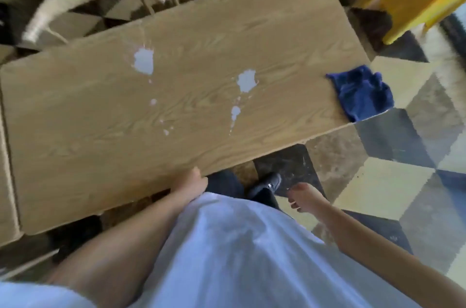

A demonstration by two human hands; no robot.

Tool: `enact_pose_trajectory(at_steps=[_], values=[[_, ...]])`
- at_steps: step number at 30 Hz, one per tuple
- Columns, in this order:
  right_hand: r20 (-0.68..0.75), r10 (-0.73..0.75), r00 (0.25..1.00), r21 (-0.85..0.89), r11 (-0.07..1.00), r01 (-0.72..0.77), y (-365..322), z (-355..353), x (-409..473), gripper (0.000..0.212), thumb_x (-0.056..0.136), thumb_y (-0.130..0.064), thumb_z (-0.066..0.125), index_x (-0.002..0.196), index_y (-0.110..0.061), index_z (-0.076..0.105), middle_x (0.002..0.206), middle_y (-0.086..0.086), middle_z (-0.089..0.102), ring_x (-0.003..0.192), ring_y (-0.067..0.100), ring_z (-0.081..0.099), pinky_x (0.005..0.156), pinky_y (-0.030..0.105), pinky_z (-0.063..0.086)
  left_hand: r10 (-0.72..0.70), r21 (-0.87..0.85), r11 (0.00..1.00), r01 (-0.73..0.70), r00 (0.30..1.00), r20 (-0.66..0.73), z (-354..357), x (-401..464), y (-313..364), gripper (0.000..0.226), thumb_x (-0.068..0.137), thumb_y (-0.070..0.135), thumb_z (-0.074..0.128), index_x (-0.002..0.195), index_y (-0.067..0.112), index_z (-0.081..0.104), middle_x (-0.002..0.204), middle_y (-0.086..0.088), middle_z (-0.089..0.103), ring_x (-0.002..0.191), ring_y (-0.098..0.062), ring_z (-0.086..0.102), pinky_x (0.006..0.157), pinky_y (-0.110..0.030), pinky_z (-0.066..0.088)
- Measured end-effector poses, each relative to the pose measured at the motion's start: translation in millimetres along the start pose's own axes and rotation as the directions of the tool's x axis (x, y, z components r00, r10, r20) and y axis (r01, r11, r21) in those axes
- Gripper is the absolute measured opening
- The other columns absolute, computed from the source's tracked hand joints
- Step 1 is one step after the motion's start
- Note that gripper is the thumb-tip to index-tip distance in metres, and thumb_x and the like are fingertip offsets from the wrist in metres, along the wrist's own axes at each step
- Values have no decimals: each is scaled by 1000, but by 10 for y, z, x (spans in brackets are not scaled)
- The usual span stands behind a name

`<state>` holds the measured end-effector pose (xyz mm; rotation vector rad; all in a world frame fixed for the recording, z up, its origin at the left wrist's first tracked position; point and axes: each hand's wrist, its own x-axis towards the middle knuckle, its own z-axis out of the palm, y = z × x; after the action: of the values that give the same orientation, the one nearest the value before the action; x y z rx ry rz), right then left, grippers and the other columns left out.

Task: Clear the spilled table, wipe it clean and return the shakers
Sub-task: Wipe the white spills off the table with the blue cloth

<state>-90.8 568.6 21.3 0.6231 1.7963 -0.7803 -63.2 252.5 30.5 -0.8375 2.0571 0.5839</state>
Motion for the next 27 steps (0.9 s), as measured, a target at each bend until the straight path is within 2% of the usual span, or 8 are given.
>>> enact_pose_trajectory(at_steps=[4, 8, 11, 15, 18, 22, 24, 27], values=[[-33, -11, 999, -65, 998, 9, -290, -280, 128, 17, 83, -10, 57, 66, -11, 53, 56, 7, 49, 49, 20, 45, 49, 28, 33, 111, -194, 977, -87, 987, 114, -6, 24, 328, 10, 83, 22, 52, 76, 22, 60, 84, -1, 70, 81, -22, 62, 74, -33, 48], [-104, -134, 985, -321, 942, 95, -553, -479, 90, 29, 88, -17, 54, 59, -17, 53, 60, -1, 54, 65, 23, 53, 52, 28, 34, 59, -222, 975, -26, 988, 143, 41, 208, 392, 14, 73, 29, 48, 76, 19, 57, 85, -7, 74, 79, -29, 67, 68, -34, 49], [-218, -245, 945, -303, 937, 173, -783, -644, -20, 21, 90, -21, 51, 71, -13, 56, 68, 1, 57, 64, 19, 50, 55, 32, 34, 78, -202, 978, -48, 986, 146, 26, 241, 602, 14, 70, 32, 46, 74, 21, 53, 87, -7, 73, 84, -28, 67, 68, -33, 46], [-192, -343, 920, -432, 871, 234, -990, -1006, 68, 10, 88, -23, 52, 89, -18, 61, 86, -1, 65, 79, 20, 59, 63, 31, 44, 119, -176, 980, -93, 983, 143, 58, 105, 935, 6, 81, 23, 54, 76, 23, 53, 83, 0, 63, 84, -22, 60, 73, -33, 47], [-233, -464, 854, -561, 782, 272, -1138, -1409, 272, 22, 88, -22, 52, 108, -19, 62, 110, -1, 61, 99, 22, 59, 76, 33, 49, 119, -130, 986, -102, 985, 125, 69, 111, 1225, 3, 77, 25, 53, 79, 24, 53, 85, 2, 62, 88, -22, 62, 78, -36, 51], [-219, -640, 737, -735, 605, 307, -1256, -2035, 530, 36, 88, -17, 55, 124, -18, 58, 130, 2, 52, 122, 25, 42, 95, 40, 47, 76, -88, 993, -82, 995, -67, 215, -75, 1744, 29, 88, 30, 53, 116, 25, 55, 116, -1, 60, 107, -25, 57, 82, -38, 49], [-178, -737, 652, -805, 490, 334, -1302, -2355, 665, 39, 90, -20, 55, 128, -20, 56, 140, 1, 49, 128, 26, 40, 102, 41, 45, 138, 66, 990, -127, 969, -204, 337, -134, 2008, 49, 90, 28, 50, 139, 26, 46, 141, -5, 44, 125, -28, 45, 95, -41, 46], [-45, -805, 592, -904, 286, 319, -1273, -2861, 894, 47, 92, -27, 58, 138, -20, 54, 154, 1, 41, 142, 26, 34, 113, 43, 39, 270, 141, 960, -243, 938, -220, 597, -201, 2335, 63, 89, 26, 45, 150, 31, 33, 156, -7, 27, 136, -30, 36, 103, -43, 40]])
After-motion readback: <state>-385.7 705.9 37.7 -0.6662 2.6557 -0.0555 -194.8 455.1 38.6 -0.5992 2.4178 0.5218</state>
